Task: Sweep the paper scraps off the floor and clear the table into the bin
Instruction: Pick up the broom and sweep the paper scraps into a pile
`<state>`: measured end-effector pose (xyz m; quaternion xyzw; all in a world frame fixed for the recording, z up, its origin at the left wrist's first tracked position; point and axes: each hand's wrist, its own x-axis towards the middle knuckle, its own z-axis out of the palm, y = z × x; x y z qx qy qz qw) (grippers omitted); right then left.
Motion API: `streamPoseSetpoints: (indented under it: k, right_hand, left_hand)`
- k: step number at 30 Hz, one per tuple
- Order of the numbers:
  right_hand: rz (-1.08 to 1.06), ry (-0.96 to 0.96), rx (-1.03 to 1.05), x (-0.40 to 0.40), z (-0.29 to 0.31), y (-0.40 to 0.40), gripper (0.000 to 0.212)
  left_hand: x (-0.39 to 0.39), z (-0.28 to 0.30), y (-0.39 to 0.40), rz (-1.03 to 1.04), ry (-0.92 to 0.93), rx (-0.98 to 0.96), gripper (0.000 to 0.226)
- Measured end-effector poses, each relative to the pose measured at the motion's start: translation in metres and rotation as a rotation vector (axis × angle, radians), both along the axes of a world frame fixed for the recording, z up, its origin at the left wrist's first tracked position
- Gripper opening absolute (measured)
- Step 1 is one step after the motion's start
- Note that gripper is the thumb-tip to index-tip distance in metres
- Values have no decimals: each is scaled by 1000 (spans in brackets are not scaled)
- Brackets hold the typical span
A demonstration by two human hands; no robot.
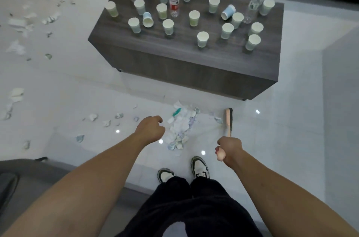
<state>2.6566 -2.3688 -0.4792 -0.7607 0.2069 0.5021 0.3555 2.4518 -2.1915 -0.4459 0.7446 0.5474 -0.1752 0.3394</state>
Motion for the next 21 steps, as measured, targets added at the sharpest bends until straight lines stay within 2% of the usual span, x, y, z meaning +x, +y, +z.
streamPoseSetpoints:
  k: [3, 5, 8, 14, 21]
  right_hand:
    - [-22, 42, 59, -26, 2, 21, 7]
    - [25, 53, 90, -45, 3, 37, 17]
    - [105, 58, 146, -76, 4, 65, 16]
    - [157, 161, 147, -159, 2, 138, 14]
    - [151, 167, 132, -264, 15, 229, 13]
  left_hand:
    - [-13, 5, 0, 45, 12, 15, 47]
    - [-26, 9, 4, 77, 25, 29, 48]
    - [-54, 9, 14, 125, 25, 41, 48]
    - [-134, -9, 54, 209, 36, 15, 49]
    - [-225, -38, 119, 249, 22, -78, 51]
